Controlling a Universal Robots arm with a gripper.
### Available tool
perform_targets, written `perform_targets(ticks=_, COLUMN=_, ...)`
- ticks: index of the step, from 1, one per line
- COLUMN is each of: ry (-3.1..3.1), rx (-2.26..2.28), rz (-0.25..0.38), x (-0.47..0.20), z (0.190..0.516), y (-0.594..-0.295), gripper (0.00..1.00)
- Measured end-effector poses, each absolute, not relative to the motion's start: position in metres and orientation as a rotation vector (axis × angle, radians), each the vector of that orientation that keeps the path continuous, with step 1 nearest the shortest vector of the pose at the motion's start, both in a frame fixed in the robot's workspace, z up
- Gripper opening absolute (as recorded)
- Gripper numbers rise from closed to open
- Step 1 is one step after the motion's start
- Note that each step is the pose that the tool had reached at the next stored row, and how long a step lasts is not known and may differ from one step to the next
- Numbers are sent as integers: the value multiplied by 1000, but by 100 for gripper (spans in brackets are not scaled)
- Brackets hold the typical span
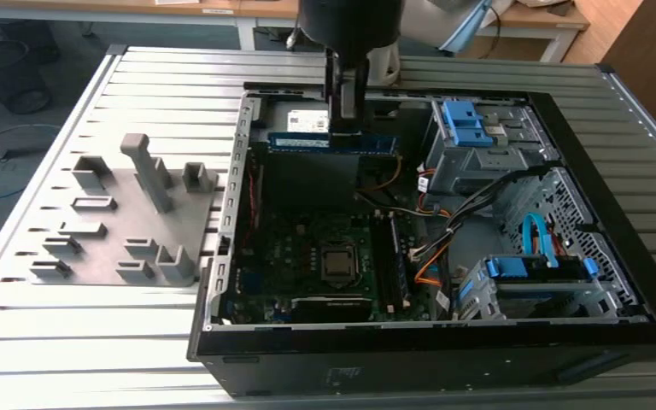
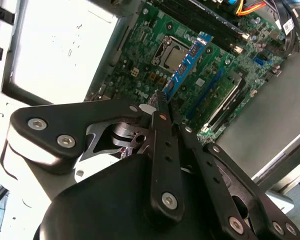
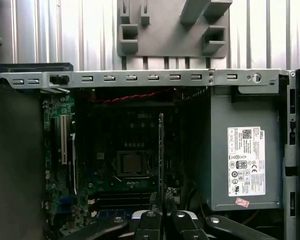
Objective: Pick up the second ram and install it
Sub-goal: 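Pick up the second ram and move it above second insertion slot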
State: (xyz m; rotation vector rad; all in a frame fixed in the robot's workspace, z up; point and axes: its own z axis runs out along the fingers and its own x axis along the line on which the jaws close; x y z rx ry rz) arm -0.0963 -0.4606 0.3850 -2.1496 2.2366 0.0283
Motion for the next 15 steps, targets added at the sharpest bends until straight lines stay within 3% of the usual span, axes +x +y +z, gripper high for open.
perform_targets(ticks=15, ry=2237, rx=-2149, rz=28, x=-80, z=367, y=-461, gripper=14)
